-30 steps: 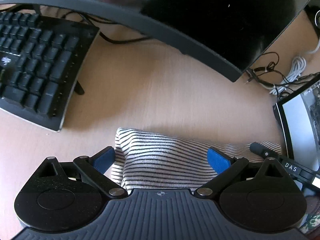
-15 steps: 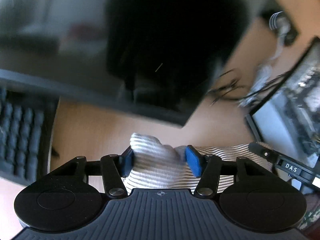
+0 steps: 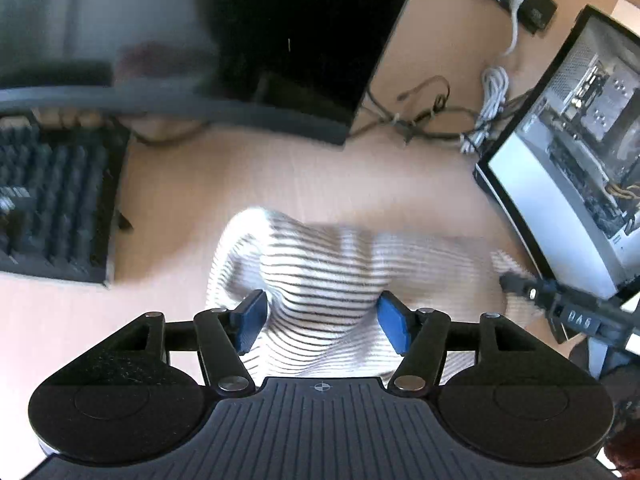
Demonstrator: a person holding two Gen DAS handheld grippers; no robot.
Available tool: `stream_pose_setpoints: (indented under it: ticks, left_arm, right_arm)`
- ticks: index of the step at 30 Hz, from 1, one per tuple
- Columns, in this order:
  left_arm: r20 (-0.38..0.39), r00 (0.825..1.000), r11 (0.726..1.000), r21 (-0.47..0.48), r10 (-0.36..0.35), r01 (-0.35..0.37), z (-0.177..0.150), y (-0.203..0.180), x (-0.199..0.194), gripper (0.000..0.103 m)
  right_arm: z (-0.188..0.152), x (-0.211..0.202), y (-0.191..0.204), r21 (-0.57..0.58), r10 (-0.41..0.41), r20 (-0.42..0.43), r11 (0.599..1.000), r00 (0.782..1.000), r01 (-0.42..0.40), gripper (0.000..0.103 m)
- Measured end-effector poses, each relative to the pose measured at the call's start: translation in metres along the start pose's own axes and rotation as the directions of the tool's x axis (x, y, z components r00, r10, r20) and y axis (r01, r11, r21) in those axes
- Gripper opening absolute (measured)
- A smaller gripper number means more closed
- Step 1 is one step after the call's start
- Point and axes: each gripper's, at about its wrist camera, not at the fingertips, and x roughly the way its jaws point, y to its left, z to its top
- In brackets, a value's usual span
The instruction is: Fold clothes
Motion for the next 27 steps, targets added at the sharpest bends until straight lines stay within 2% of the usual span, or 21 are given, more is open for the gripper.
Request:
stream_pose_setpoints:
  ticks: [2,6,12,15,17,19,23,25,27]
  left_arm:
    - [0.069,0.997,1.000,0.016,0.015,-0.017,0.010,0.001,-0.019,0.078]
    - [0.158,0.987,0.999,0.030,-0.043,0.039,0.030,-0.003,-0.047,0.091]
    - [0.075,0.992,0.993,0.066,-0.103,0.098,0.023,-0.029,-0.007,0.092]
    - [-0.011,0.999,0.994,0.100,-0.049,0.050,0.001,-0.033,0.015,0.091]
    - [-0.039,0.999,0.990,0.141,-0.010,0.015,-0.012,-0.036,0.021,0.091]
    - [-0.038,0.999,0.989,0.149,-0.001,0.007,-0.014,-0.037,0.020,0.092]
    - [-0.036,0.999,0.986,0.165,0.017,-0.011,-0.018,-0.039,0.020,0.093]
    - [-0.035,0.999,0.985,0.173,0.026,-0.020,-0.020,-0.040,0.019,0.093]
    - [-0.034,0.999,0.983,0.181,0.035,-0.029,-0.022,-0.041,0.019,0.093]
  right_arm:
    - [-0.004,-0.002,0.002,-0.005,-0.008,0.002,1.000,1.000,0.008,0.039]
    - [-0.011,-0.007,0.005,-0.013,-0.021,0.002,1.000,1.000,0.021,0.039]
    - [-0.017,-0.014,0.009,-0.011,-0.033,0.009,0.999,0.999,0.033,0.039]
    - [-0.016,-0.019,0.010,-0.037,-0.034,-0.002,0.999,0.999,0.034,0.040]
    - [-0.013,-0.022,0.011,-0.059,-0.035,-0.011,0.998,0.999,0.034,0.047]
    - [-0.007,-0.026,0.012,-0.084,-0.059,-0.013,0.995,0.998,0.058,0.054]
    - [0.011,-0.038,0.023,-0.122,-0.103,0.063,0.987,0.993,0.110,0.054]
    - [0.017,-0.041,0.029,-0.126,-0.097,0.100,0.986,0.990,0.109,0.054]
    - [0.017,-0.039,0.035,-0.126,-0.070,0.102,0.989,0.992,0.083,0.054]
